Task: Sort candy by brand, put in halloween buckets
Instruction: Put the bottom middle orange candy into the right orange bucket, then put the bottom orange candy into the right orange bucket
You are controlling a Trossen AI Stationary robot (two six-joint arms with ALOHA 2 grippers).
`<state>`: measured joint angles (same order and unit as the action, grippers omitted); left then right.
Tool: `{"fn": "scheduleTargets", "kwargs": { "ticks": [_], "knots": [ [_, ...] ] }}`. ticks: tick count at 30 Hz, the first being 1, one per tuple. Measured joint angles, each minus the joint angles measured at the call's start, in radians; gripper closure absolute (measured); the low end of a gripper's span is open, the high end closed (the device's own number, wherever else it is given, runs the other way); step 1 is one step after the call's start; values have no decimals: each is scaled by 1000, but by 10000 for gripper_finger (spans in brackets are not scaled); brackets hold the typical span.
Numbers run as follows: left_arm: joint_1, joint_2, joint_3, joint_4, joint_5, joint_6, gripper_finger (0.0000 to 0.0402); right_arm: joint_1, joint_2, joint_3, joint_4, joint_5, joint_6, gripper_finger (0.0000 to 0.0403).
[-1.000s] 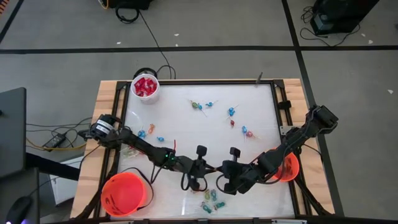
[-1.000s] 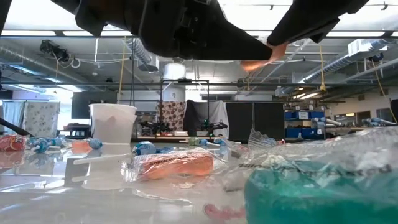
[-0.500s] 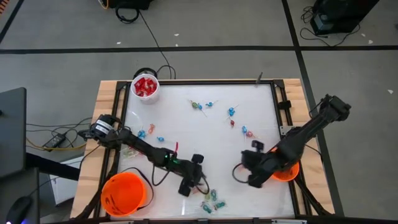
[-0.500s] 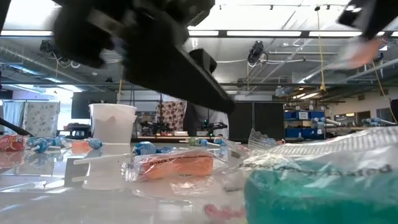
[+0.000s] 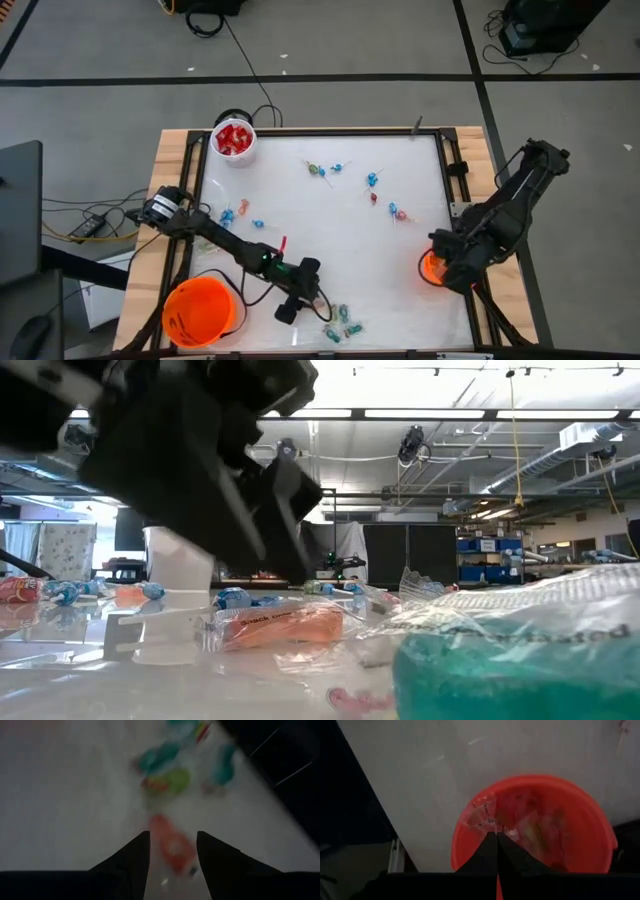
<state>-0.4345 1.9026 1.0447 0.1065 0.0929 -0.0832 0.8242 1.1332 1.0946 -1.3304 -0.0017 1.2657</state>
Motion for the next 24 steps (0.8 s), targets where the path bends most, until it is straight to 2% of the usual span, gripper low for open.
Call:
{"fn": "scheduleTargets", "kwargs": {
  "ticks": [7,11,13,20,24],
  "knots": [
    [-6,0,-1,-47,-37,0,234,72,21,0,-44,-13,124,395],
    [-6,0,-1,-53,-37,-52,234,85,60,0,-164,-14,280,387],
    [-6,0,-1,-54,-36,-80,234,86,80,0,-209,-15,332,376],
    [-11,3,-2,-53,-38,-83,234,98,117,0,-213,-24,347,312],
    [-13,44,-2,-3,-29,-81,234,99,117,0,-212,9,388,293]
  ]
}}
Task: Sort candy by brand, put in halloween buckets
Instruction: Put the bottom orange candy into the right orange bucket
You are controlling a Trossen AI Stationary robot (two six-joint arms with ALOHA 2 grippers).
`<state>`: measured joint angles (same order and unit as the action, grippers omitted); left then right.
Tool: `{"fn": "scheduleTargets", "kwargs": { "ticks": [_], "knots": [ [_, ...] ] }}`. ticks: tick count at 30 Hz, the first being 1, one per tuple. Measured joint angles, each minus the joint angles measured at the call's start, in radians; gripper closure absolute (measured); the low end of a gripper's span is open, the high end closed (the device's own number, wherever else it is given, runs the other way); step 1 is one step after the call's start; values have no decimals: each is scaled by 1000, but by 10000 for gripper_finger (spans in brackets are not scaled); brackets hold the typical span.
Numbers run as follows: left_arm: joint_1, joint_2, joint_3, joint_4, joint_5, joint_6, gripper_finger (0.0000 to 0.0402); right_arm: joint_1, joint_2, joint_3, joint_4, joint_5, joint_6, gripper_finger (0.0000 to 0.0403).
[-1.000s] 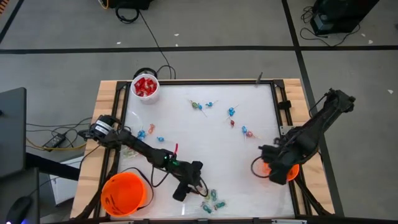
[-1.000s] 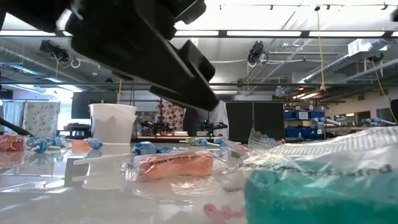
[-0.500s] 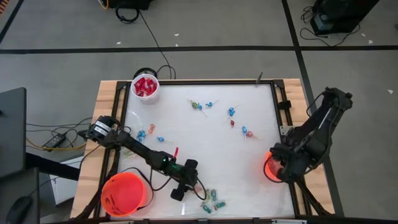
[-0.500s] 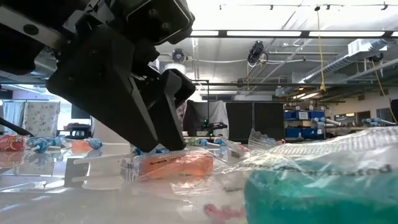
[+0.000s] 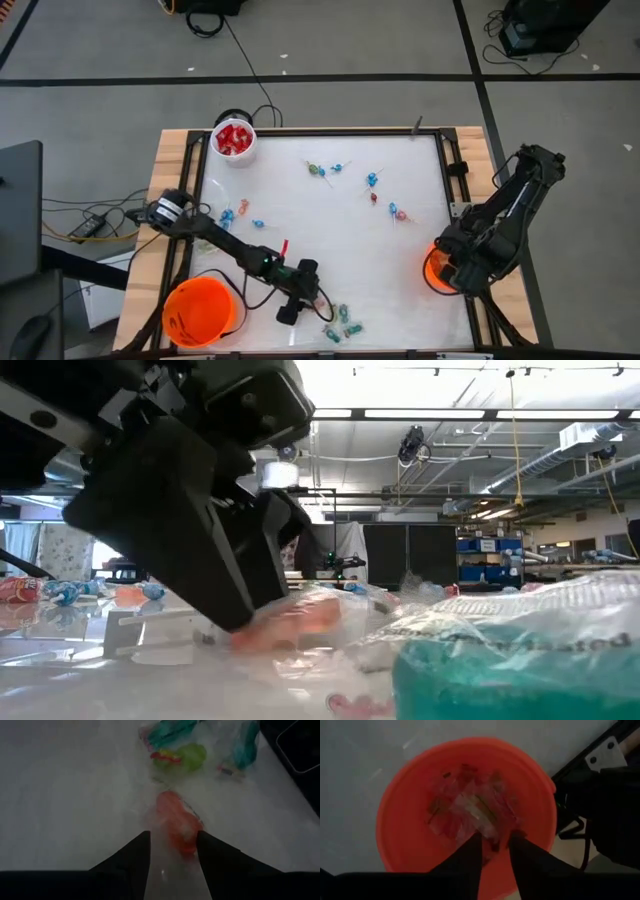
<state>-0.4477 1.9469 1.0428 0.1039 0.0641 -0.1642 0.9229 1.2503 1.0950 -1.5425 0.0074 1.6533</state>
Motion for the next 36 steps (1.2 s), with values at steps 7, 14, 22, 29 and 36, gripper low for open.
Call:
{"fn": "scheduleTargets", "kwargs": {
  "ticks": [7,14,22,29,36],
  "knots": [
    [3,50,4,76,14,46,240,1,0,0,17,77,5,291],
    [16,53,3,109,-86,138,377,1,7,0,146,315,-3,292],
    [61,59,-2,300,-386,161,380,-40,91,-48,587,595,-306,292],
    [64,57,-1,543,-434,317,385,-120,216,-87,887,764,-403,291],
    [64,57,0,618,-432,368,378,-185,302,-93,1079,777,-509,291]
  ]
}}
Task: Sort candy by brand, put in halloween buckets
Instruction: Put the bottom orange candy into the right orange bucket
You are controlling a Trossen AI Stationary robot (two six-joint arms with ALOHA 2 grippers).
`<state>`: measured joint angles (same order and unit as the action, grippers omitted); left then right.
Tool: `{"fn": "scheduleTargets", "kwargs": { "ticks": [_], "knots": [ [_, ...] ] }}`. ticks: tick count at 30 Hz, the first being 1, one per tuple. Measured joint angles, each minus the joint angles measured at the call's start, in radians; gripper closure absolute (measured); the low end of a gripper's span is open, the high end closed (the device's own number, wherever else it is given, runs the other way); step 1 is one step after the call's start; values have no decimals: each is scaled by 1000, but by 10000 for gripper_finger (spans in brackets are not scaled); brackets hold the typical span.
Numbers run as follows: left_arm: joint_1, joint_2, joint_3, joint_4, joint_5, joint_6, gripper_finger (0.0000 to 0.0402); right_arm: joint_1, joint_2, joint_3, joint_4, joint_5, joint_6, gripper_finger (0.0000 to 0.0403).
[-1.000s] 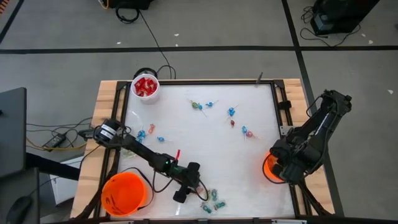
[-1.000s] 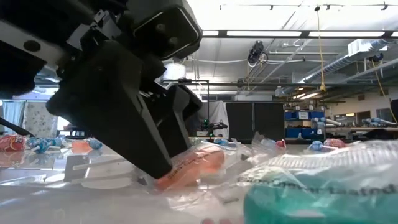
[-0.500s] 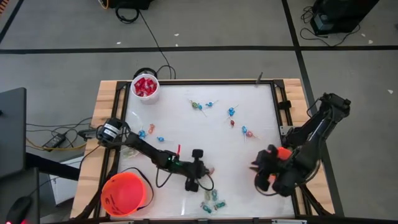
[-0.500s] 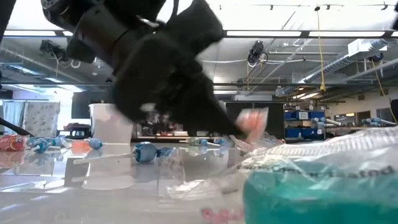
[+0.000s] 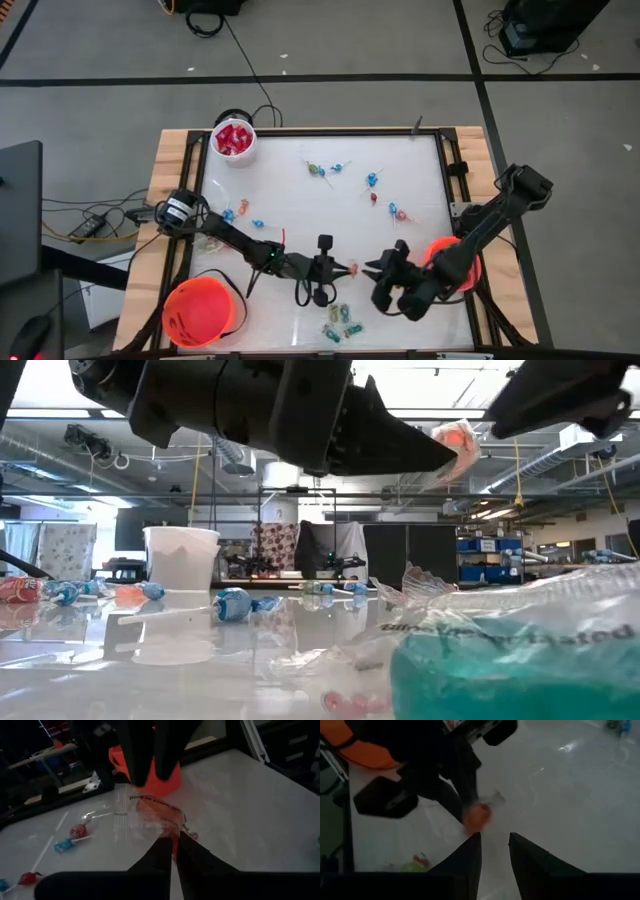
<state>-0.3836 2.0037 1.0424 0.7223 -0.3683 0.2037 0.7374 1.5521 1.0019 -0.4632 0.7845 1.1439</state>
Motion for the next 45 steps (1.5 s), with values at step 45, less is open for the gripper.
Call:
{"fn": "scheduleTargets", "kwargs": {
  "ticks": [45],
  "knots": [
    [-6,-4,5,-319,597,-143,234,-28,-430,15,-451,-928,159,398]
  ]
}}
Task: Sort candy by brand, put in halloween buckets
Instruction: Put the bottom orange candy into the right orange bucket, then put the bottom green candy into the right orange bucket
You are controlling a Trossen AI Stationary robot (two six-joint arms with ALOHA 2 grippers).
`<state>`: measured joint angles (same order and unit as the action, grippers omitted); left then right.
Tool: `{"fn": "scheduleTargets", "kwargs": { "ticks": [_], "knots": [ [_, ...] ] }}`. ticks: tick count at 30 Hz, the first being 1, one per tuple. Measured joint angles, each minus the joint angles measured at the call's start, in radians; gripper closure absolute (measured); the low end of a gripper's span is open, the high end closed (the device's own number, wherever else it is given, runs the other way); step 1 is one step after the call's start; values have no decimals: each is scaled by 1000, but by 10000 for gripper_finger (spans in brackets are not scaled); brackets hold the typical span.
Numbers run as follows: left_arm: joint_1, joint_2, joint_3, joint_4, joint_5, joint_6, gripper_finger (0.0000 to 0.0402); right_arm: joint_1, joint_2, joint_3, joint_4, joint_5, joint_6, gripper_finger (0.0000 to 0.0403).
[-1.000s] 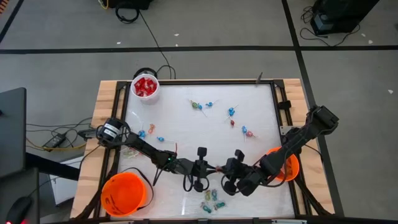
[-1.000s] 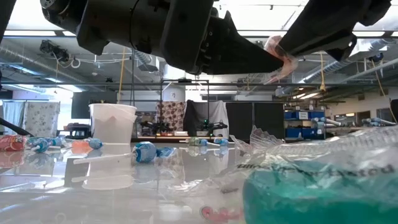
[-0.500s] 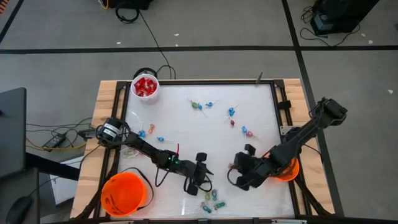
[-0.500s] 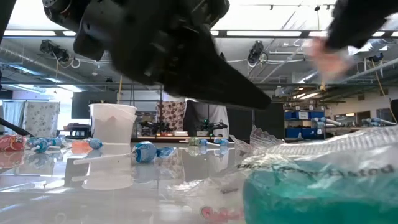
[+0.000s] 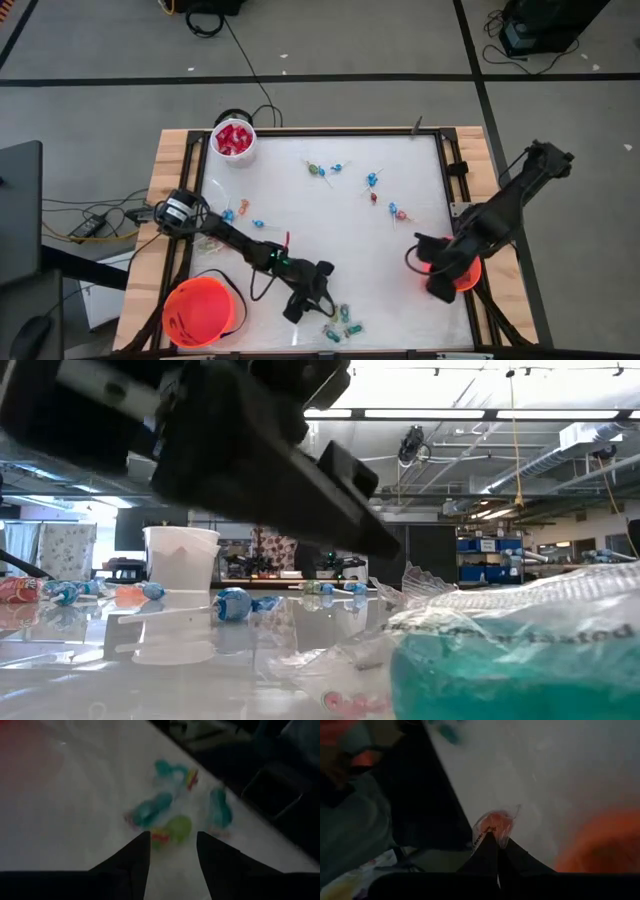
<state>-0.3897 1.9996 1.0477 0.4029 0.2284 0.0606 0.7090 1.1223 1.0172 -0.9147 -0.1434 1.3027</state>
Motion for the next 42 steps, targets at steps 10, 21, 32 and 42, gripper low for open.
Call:
{"fn": "scheduleTargets", "kwargs": {
  "ticks": [10,21,32,42],
  "knots": [
    [-5,2,0,5,-60,80,234,104,-62,0,-322,-32,313,395],
    [-18,3,0,2,-63,95,234,147,21,-44,-542,17,291,290],
    [-20,4,-1,7,-64,98,234,132,13,-45,-500,91,370,223],
    [-37,88,-1,128,-70,122,234,132,14,-44,-469,91,363,224]
  ]
}}
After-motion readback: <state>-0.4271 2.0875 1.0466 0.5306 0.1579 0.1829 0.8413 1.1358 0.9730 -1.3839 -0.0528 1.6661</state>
